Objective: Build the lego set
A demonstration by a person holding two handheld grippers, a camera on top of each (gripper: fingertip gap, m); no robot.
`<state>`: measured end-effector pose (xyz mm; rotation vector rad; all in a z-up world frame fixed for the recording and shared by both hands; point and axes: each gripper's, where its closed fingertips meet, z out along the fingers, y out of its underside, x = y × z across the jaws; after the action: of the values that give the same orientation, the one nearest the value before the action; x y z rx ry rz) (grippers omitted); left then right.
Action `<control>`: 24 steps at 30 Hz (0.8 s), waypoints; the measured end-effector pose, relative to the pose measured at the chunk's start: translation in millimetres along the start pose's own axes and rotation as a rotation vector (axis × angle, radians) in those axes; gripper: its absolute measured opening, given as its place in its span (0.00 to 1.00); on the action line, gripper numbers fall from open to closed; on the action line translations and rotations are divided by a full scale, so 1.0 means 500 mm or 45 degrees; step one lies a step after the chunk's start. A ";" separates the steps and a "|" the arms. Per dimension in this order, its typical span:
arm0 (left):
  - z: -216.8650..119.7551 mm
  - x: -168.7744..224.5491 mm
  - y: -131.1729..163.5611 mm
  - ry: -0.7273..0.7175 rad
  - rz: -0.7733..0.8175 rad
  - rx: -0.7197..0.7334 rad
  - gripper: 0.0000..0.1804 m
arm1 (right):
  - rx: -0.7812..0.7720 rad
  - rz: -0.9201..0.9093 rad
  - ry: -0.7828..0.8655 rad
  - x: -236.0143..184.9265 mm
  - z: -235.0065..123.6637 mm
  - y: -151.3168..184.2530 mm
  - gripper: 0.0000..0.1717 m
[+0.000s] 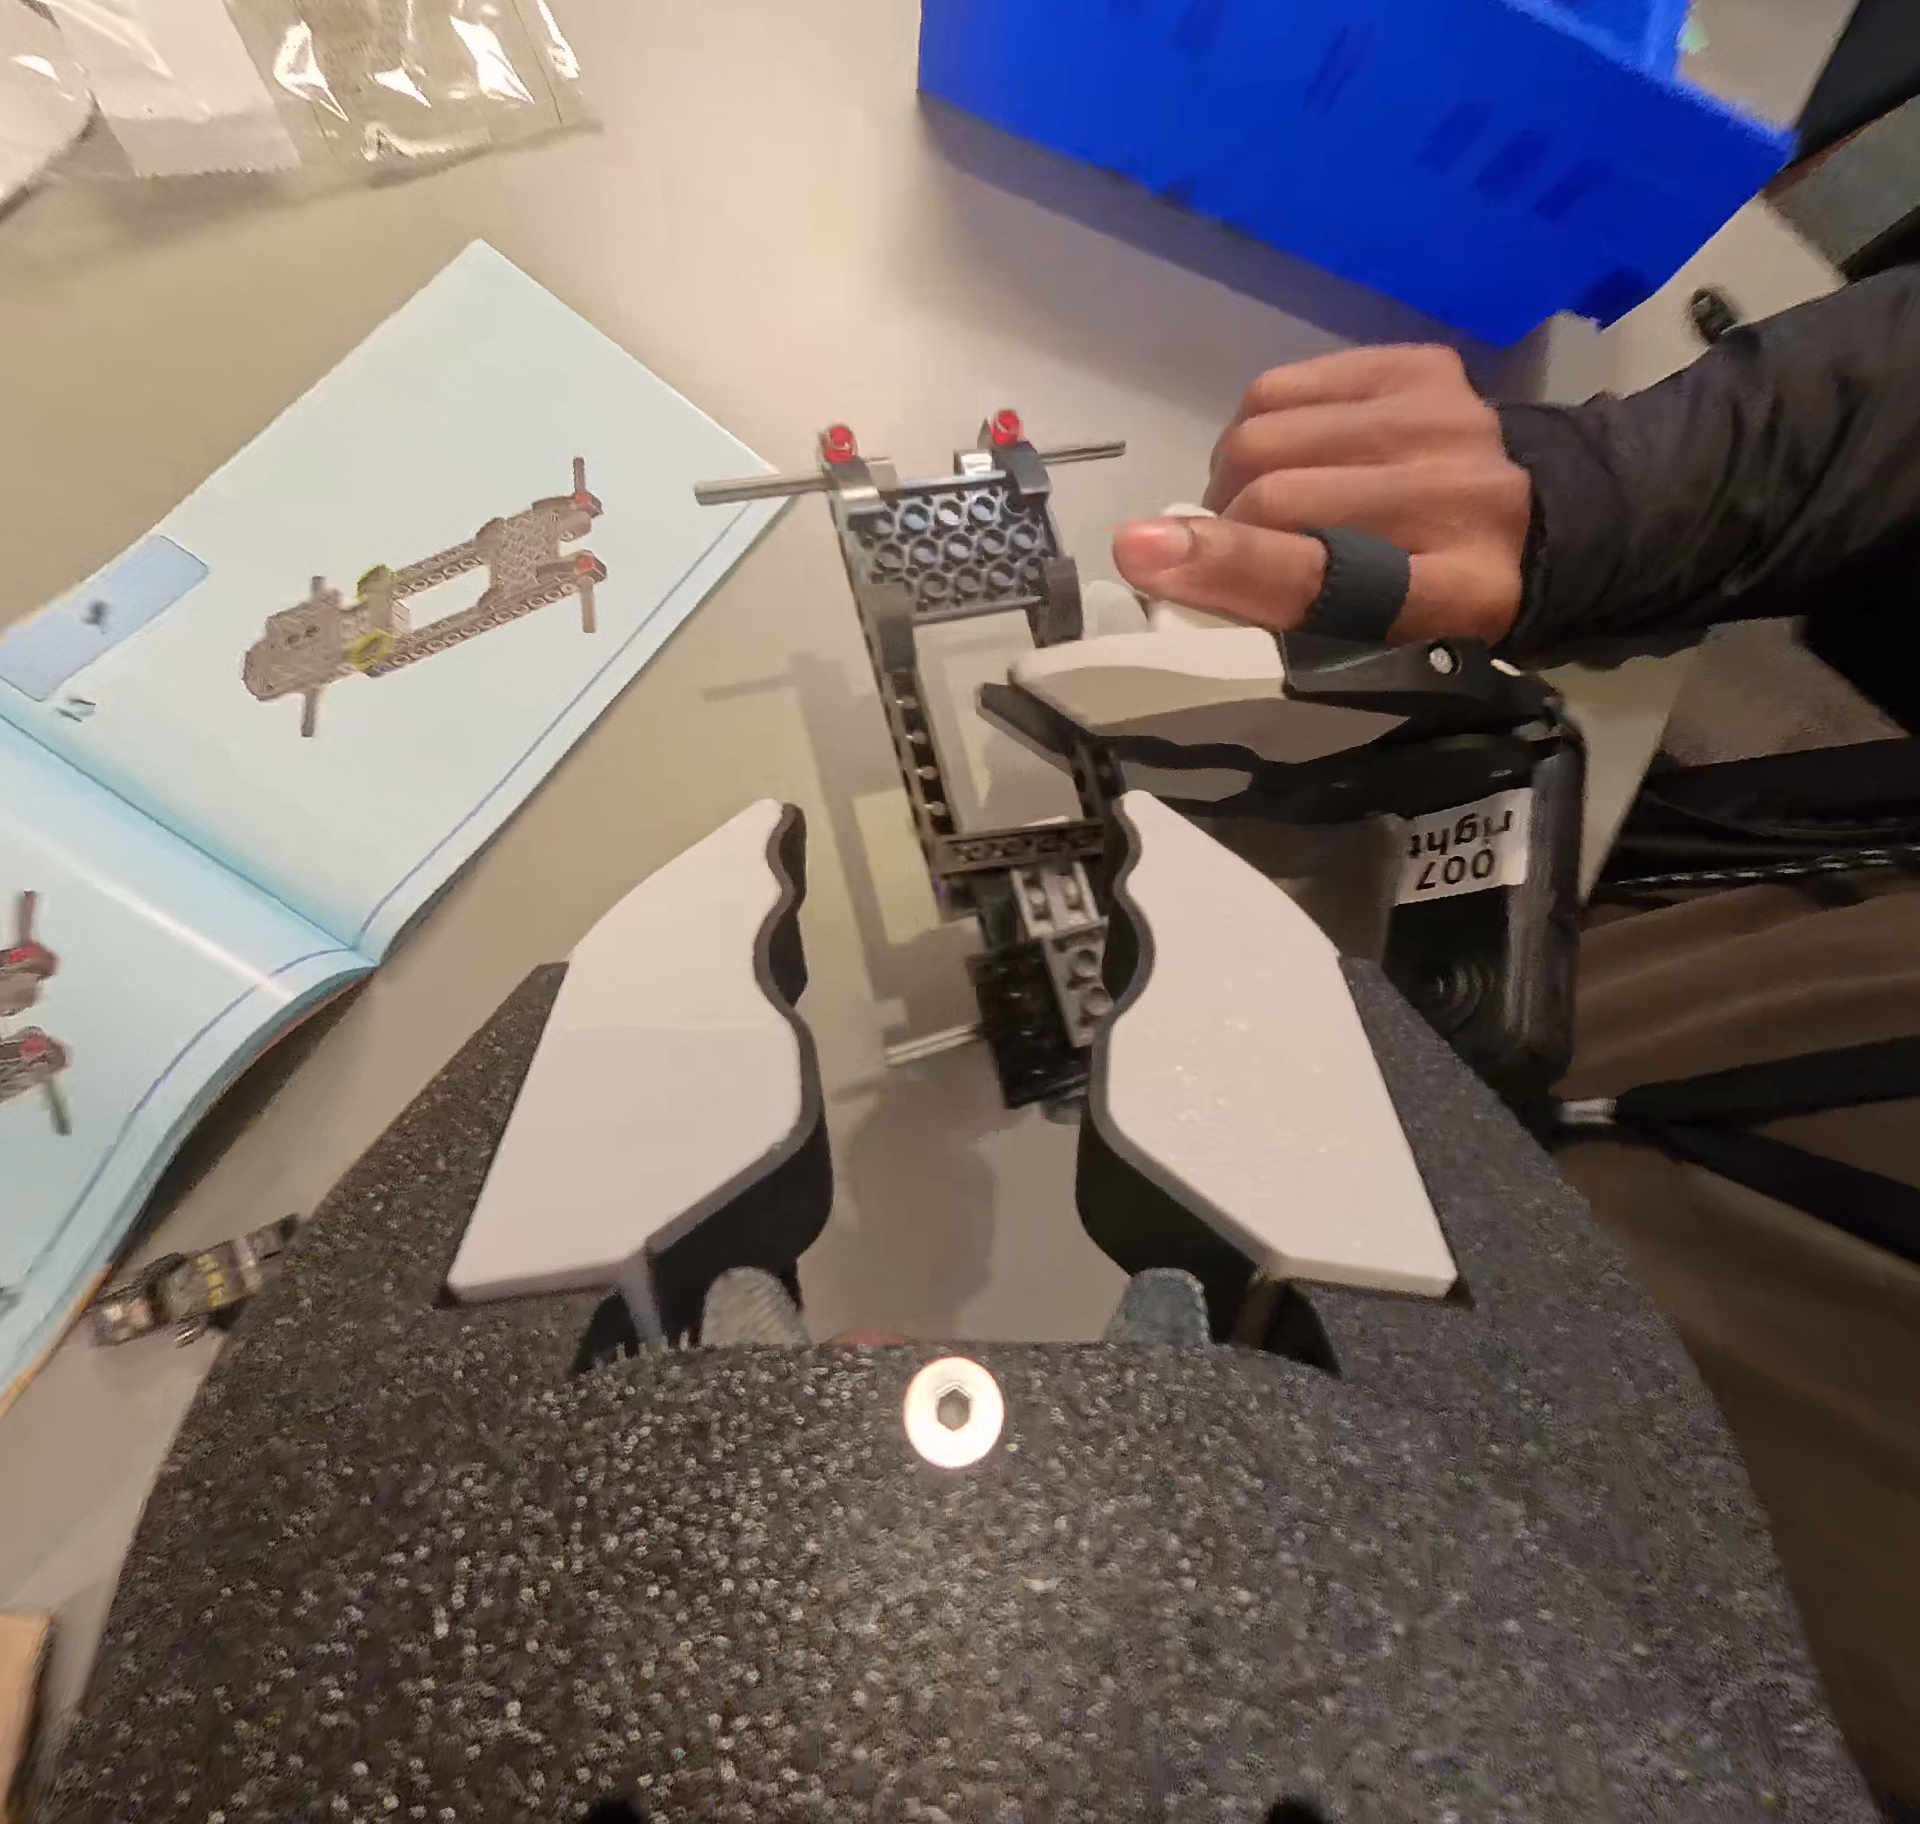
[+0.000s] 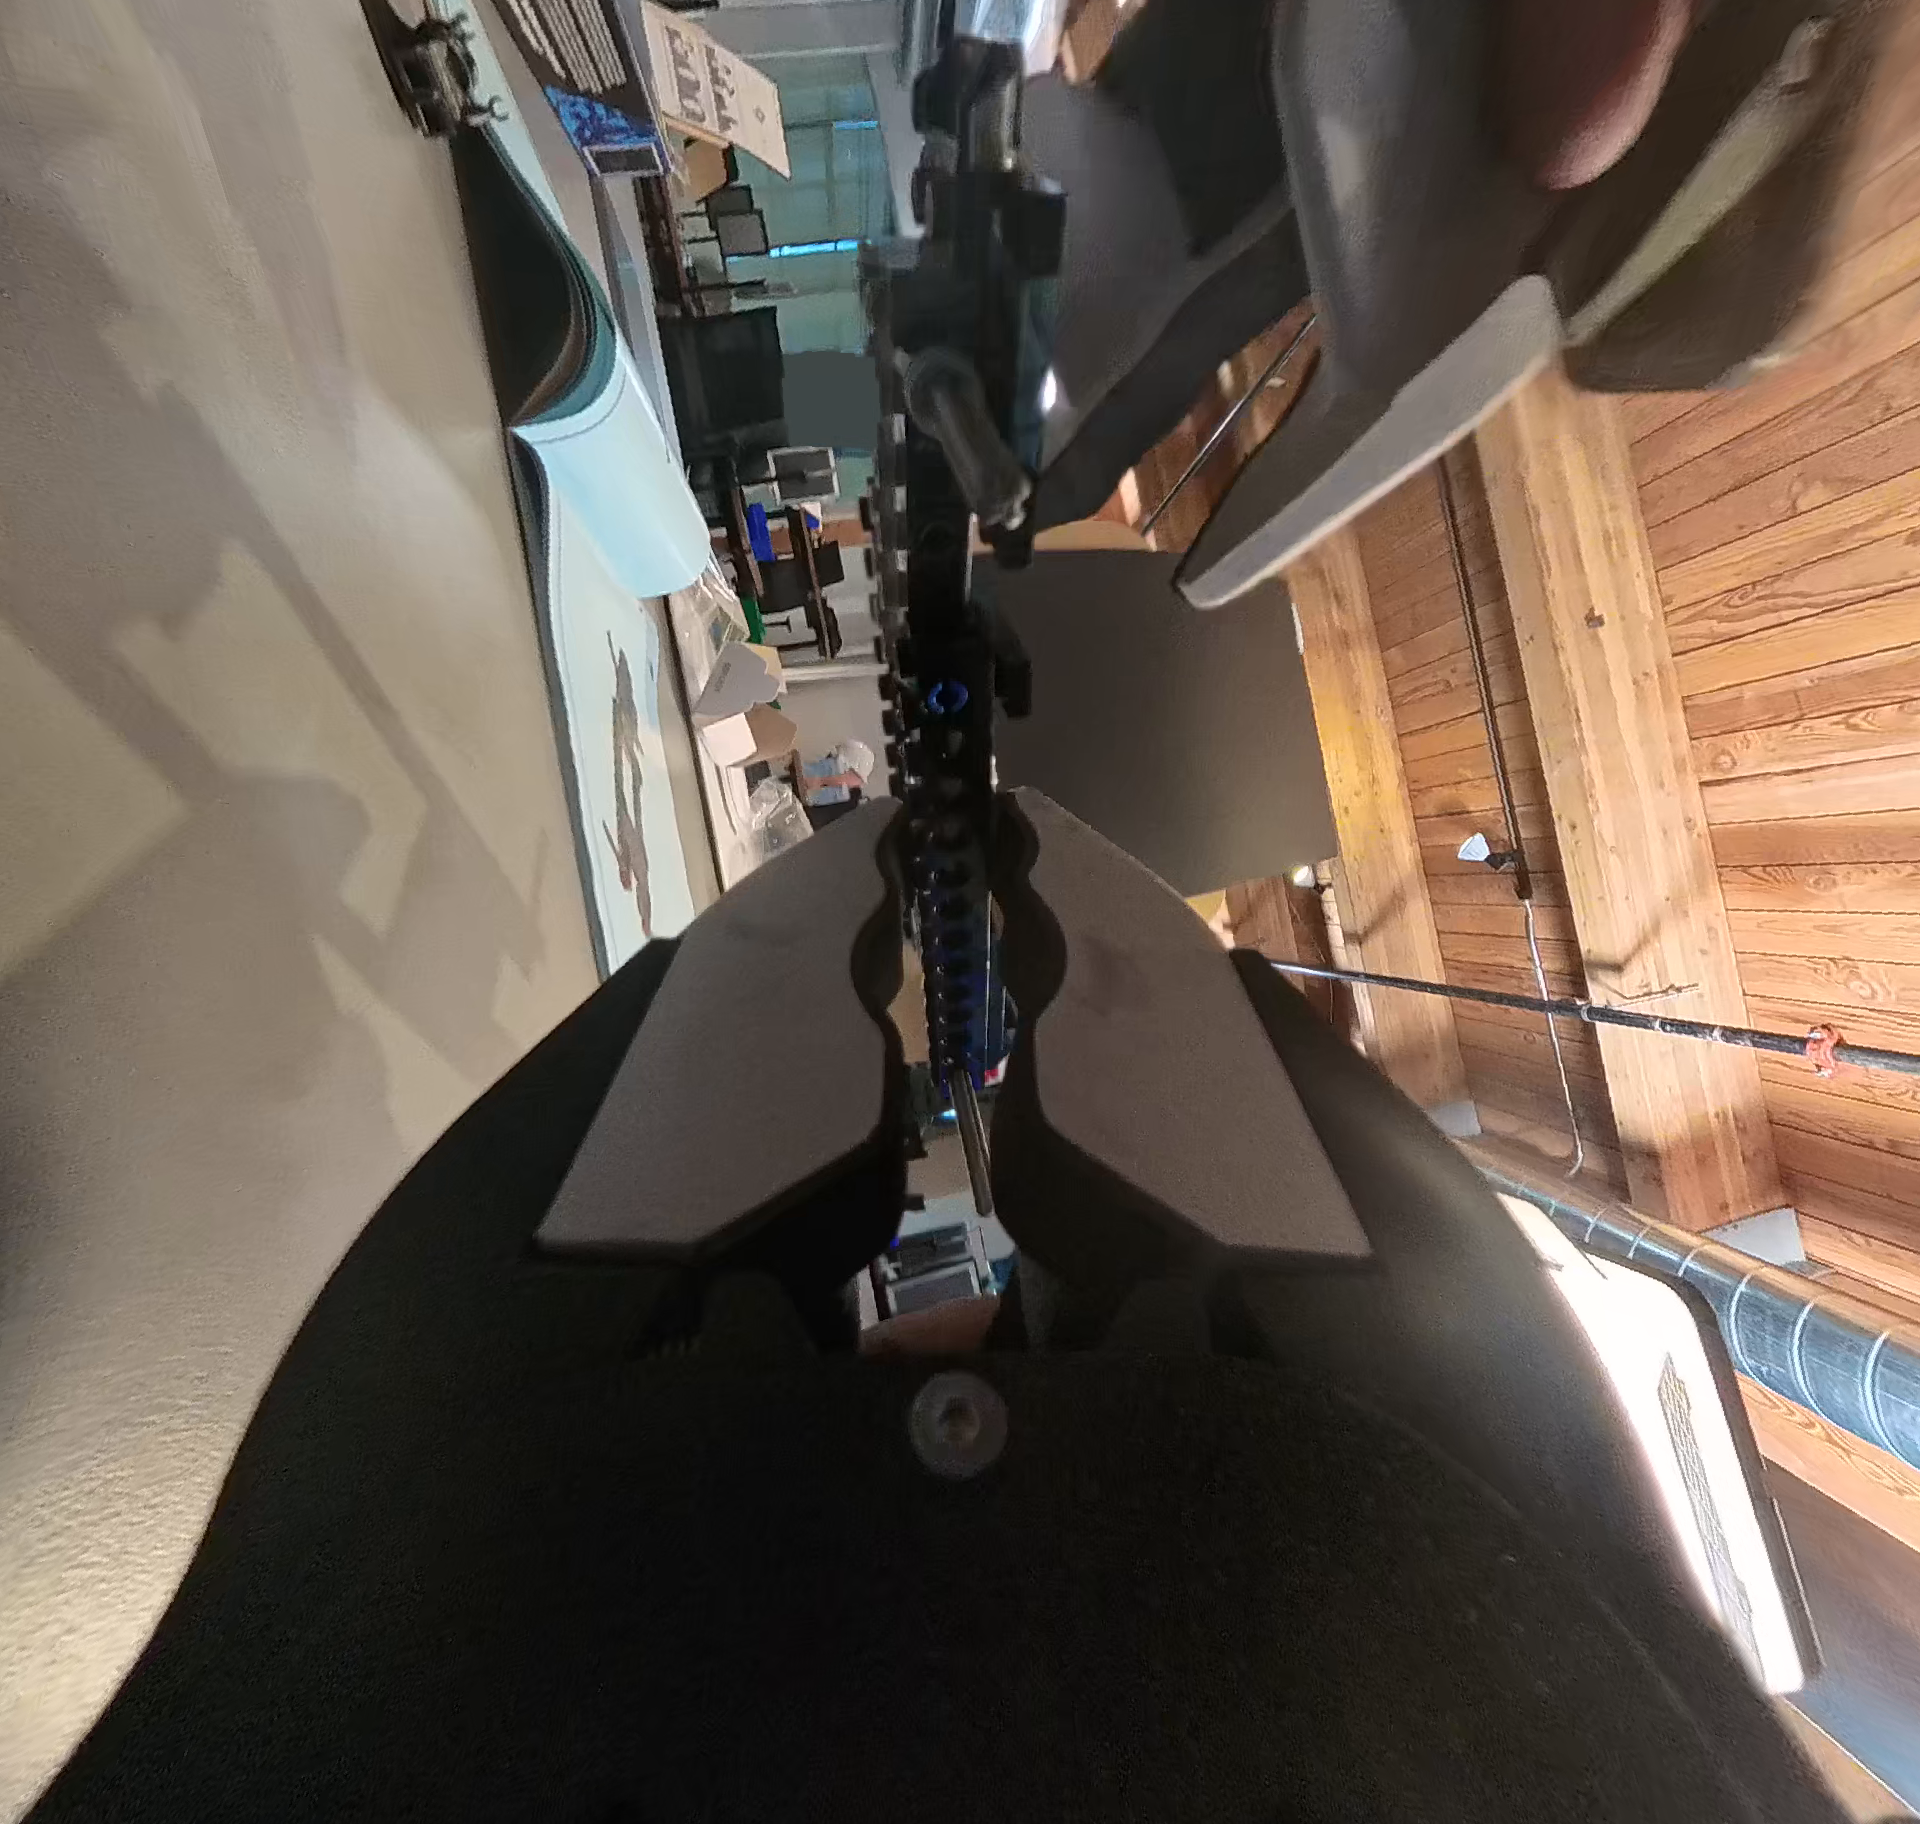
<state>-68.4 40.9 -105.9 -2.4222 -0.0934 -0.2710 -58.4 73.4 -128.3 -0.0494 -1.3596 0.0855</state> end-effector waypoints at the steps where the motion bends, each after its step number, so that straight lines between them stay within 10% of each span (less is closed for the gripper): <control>1: -0.004 -0.003 -0.001 0.083 -0.050 0.009 0.30 | 0.023 0.010 0.008 0.003 -0.002 -0.004 0.07; 8: -0.004 0.008 0.001 0.761 -0.475 0.165 0.23 | 0.166 0.084 0.068 0.027 -0.014 -0.021 0.08; 24: 0.009 0.036 0.056 0.922 -0.590 0.079 0.19 | 0.217 0.008 0.098 0.024 -0.020 -0.033 0.07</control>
<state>-46.3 22.5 -123.2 -2.0723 -0.3256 -1.3034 -45.6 58.0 -117.3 0.0854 -1.2711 0.2021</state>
